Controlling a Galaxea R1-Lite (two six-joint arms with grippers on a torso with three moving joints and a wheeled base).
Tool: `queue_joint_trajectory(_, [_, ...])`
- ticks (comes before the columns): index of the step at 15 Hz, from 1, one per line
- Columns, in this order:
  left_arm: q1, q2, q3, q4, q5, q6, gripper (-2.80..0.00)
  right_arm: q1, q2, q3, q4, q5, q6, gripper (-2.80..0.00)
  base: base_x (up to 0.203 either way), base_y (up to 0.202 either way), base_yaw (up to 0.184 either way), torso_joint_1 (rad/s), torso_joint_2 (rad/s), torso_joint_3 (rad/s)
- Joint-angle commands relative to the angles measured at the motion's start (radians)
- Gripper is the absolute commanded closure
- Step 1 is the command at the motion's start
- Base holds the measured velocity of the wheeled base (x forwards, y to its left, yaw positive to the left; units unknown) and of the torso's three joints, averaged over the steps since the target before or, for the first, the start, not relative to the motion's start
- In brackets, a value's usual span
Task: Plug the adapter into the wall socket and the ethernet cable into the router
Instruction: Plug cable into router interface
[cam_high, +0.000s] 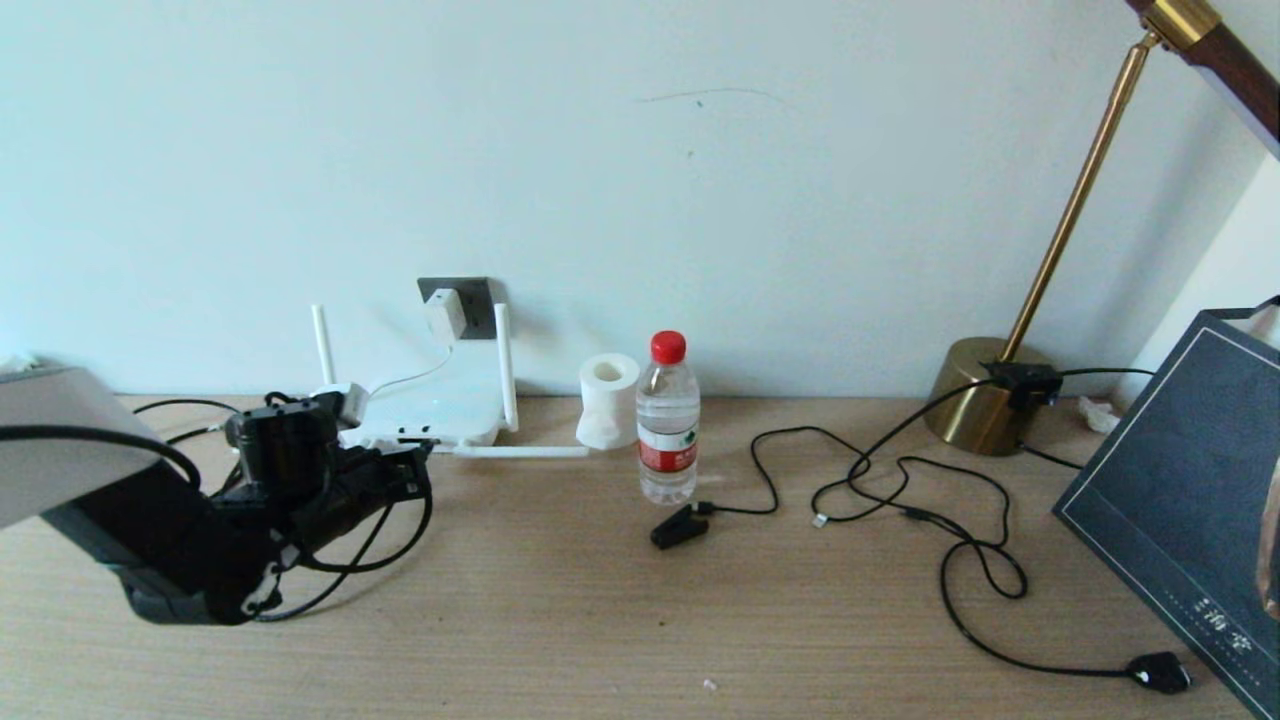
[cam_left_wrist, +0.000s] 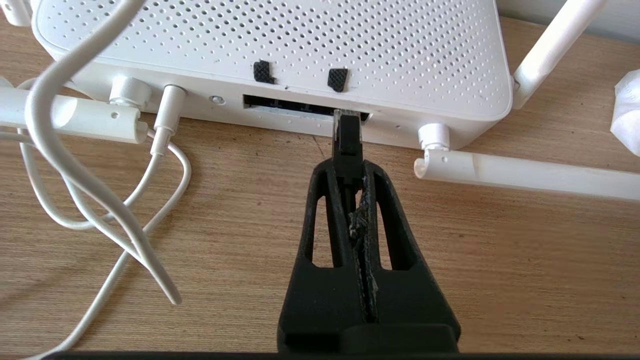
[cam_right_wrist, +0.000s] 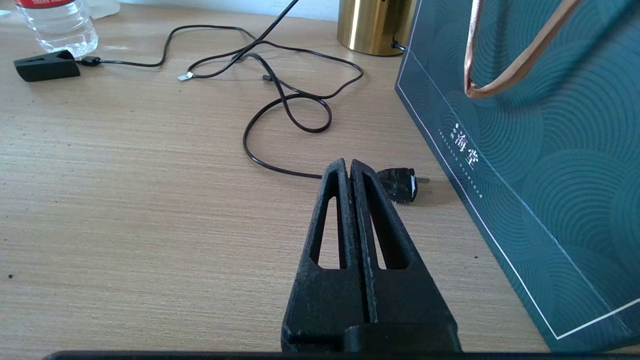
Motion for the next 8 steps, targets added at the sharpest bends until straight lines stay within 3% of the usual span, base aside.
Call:
queue_joint_trajectory(1, [-0.001,0.001,-0.009,-0.007,-0.001,-0.001,0.00,0.000,0.001,0.000,0.000,0.000,-0.001,0.00,0.000,0.000,0.000,0.000,0.00,0.000])
queue_joint_trajectory(8, [-0.002,0.000,-0.011,-0.007,0.000,0.007,0.00,0.000,0.001,0.000,0.000,0.000,-0.001,0.00,0.000,0.000,0.000,0.000,0.00,0.000])
